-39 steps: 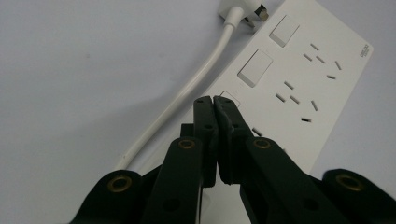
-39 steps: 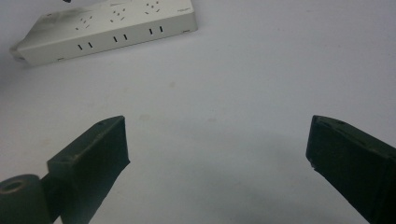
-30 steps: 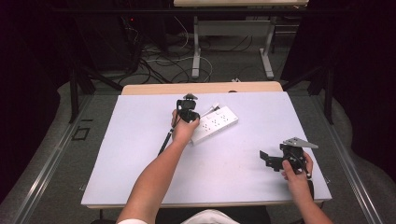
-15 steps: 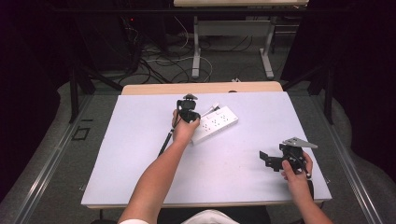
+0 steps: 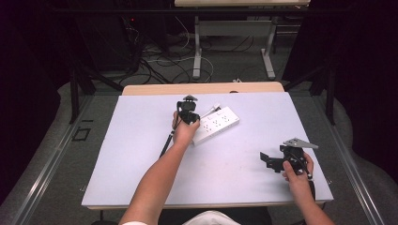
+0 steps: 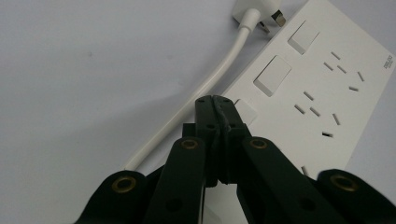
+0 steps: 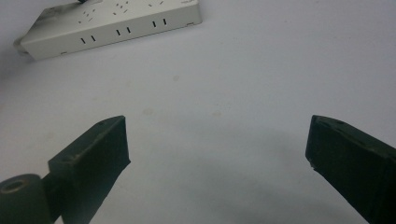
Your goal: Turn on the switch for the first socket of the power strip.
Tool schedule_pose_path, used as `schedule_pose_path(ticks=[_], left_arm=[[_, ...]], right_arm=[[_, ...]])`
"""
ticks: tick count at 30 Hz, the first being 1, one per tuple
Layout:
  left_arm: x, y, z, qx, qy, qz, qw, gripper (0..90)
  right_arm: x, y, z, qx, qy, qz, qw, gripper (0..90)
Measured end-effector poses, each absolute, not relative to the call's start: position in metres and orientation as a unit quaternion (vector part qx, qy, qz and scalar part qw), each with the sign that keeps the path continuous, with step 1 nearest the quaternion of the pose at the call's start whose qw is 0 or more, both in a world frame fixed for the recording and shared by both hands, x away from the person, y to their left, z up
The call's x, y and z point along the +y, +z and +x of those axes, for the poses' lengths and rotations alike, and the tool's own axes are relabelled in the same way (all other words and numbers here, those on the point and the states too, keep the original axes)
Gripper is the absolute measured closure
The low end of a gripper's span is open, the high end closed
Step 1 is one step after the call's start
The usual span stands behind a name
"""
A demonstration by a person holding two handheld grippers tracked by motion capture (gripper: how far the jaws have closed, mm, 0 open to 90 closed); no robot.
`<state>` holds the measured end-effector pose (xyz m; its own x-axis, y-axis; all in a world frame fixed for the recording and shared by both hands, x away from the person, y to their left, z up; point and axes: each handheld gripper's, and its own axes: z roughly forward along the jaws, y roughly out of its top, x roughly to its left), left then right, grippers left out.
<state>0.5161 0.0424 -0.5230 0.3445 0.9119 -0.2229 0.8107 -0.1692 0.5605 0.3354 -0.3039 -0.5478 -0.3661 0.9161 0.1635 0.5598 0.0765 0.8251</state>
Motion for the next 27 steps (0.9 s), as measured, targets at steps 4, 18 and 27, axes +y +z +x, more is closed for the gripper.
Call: schedule_pose_path(ticks=[4, 18, 27], left_arm=[[0.044, -0.523, 0.516, 0.571, 0.078, 0.756, 0.311, 90.0], [0.047, -0.513, 0.512, 0.568, 0.096, 0.753, 0.317, 83.0], [0.052, -0.504, 0.508, 0.562, 0.110, 0.751, 0.329, 83.2]], right_arm=[[-0.304, -0.548, 0.336, 0.705, 0.433, 0.524, 0.204, 5.5], [-0.304, -0.548, 0.336, 0.706, 0.433, 0.523, 0.201, 6.4], [-0.302, -0.553, 0.339, 0.717, 0.427, 0.521, 0.178, 15.5]])
